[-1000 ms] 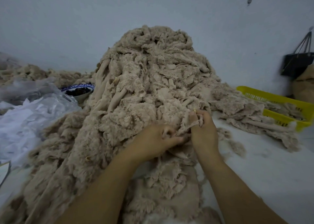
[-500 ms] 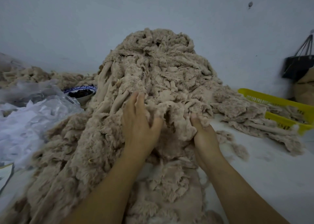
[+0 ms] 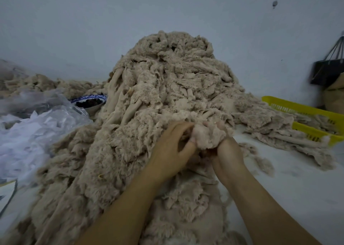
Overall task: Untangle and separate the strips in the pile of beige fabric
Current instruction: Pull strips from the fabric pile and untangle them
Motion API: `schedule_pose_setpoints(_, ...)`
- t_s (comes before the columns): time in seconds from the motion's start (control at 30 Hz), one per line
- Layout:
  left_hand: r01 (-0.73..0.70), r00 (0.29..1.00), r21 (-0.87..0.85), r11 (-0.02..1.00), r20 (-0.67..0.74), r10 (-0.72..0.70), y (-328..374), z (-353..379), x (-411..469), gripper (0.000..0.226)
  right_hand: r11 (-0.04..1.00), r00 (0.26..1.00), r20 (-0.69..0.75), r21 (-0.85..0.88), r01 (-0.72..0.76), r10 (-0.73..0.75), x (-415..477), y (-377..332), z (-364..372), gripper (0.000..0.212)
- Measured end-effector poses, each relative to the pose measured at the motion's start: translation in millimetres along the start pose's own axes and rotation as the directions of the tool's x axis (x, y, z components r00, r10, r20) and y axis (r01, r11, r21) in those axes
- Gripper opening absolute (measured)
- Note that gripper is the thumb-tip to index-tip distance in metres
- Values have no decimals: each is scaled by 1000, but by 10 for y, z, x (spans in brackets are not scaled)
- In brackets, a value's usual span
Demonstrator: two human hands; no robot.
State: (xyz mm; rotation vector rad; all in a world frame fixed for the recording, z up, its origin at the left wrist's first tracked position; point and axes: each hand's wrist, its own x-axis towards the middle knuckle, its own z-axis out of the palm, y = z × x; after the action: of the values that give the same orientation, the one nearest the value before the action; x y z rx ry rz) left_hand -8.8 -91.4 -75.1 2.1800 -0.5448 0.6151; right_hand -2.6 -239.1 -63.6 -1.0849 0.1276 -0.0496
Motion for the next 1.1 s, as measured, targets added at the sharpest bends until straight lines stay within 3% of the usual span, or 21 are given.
schedule_pose_setpoints(0.1, -68, 987, 71, 995, 152, 57, 37, 41, 2, 58, 988, 998, 23, -138, 64, -62, -17, 42, 2, 41)
schedule_pose_setpoints(0.2, -47, 981, 141, 989, 195, 19, 24, 53, -15, 19, 961, 996, 49, -266, 81, -70, -47, 59, 31, 46)
schedule_pose_setpoints(0.27, 44, 981, 3, 999, 190, -44, 20, 46, -32, 15, 968, 997, 17, -240, 72, -70, -21, 49, 19, 46)
schedule_pose_setpoints(0.33, 173, 974, -123, 977, 168, -151, 24, 20, -45, 28, 969, 996, -25, -231, 82, -90, 17, 20, -16, 42)
schedule_pose_setpoints(0.43, 353, 935, -258, 899, 108, -337, 34, -40, -26, 30, 960, 987, -14, -235, 151, -159, 43, 39, -58, 23)
schedule_pose_setpoints(0.5, 429, 894, -498, 753, 118, -432, 55, -55, -9, 31, 957, 986, -33, -249, 151, -164, 35, 55, -45, 15)
schedule_pose_setpoints(0.6, 399, 851, -848, 348, 201, -485, 117, -118, 52, 42, 946, 981, -7, -267, 183, -192, 5, 50, -22, 26)
schedule_pose_setpoints(0.7, 282, 858, -958, -49, 275, -434, 91, -245, 99, 49, 876, 951, 168, -373, 305, -260, -60, 46, -4, 26)
schedule_pose_setpoints(0.77, 248, 880, -949, -194, 304, -365, 66, -293, 98, 47, 769, 909, 334, -502, 395, -249, -118, 94, 38, 21)
schedule_pose_setpoints(0.87, 181, 899, -935, -305, 283, -335, 38, -337, 101, 44, 531, 899, 409, -733, 426, -157, -95, 212, 43, 19)
schedule_pose_setpoints(0.93, 125, 894, -923, -365, 264, -361, 6, -378, 98, 42, 449, 909, 369, -790, 417, -195, -22, 221, -26, 19)
schedule_pose_setpoints(1.03, 95, 866, -922, -375, 262, -427, -61, -390, 114, 39, 523, 951, 205, -798, 300, -232, 42, 127, -108, 30)
schedule_pose_setpoints(1.1, 156, 825, -960, -231, 255, -504, -80, -362, 134, 35, 638, 973, 102, -739, 215, -209, 51, 90, -126, 42)
